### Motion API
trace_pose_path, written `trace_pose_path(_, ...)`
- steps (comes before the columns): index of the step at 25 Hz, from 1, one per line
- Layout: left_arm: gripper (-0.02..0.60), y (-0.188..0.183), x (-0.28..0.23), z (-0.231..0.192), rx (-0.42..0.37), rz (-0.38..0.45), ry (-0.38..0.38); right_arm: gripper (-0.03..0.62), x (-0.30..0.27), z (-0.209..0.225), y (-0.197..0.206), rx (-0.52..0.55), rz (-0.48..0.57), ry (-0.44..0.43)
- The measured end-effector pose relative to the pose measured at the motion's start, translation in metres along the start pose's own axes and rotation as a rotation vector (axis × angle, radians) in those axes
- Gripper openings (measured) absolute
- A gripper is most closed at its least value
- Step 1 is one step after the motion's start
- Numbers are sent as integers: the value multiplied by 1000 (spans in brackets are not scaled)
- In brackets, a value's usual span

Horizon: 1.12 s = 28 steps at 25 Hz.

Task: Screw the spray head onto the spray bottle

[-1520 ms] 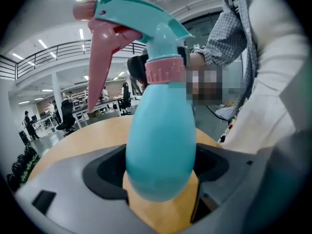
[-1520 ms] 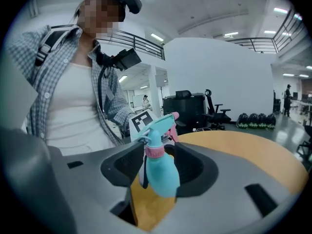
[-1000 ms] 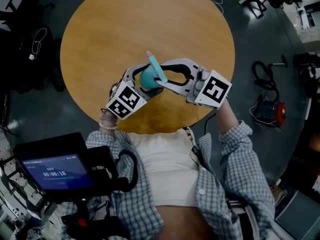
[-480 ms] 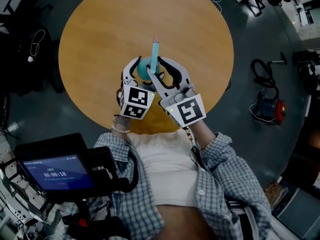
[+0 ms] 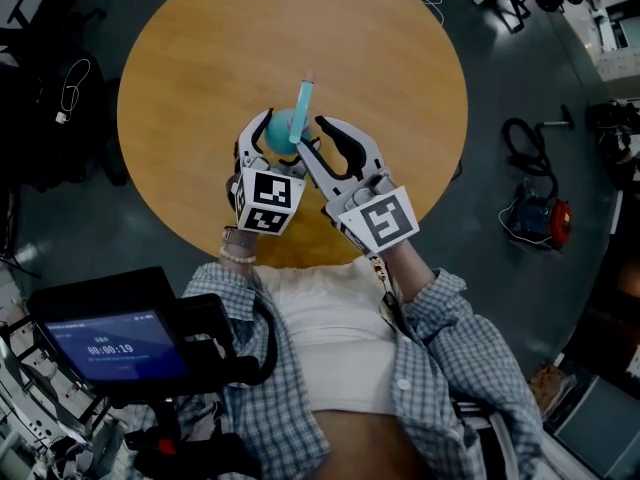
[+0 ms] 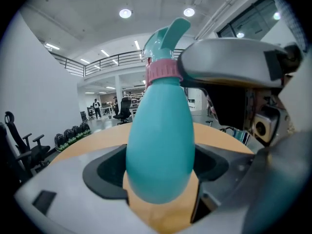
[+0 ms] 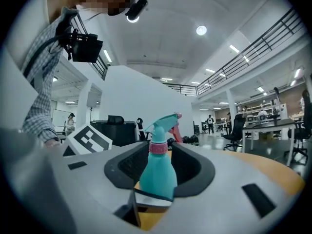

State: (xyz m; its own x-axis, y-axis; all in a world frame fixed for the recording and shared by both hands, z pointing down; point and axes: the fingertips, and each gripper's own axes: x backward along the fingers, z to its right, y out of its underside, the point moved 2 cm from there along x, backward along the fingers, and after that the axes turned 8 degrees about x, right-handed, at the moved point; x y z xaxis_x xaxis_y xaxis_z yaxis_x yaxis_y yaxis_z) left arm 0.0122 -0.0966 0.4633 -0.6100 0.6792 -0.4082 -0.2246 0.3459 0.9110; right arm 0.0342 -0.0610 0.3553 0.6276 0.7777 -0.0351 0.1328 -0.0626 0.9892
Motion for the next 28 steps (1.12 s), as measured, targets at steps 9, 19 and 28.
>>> trace_pose_path(9,413,-9,21,10,-52,52,276,247,20,18,-10,49,-91,-425)
trace_pose_path(19,413,-6,38,49,-130,30,574,247,11,1,-30,201,-237,-923)
trace_pose_path(28,413,2,48,68,-148,-7,688,181,24,-34,-26,224,-251,-1160)
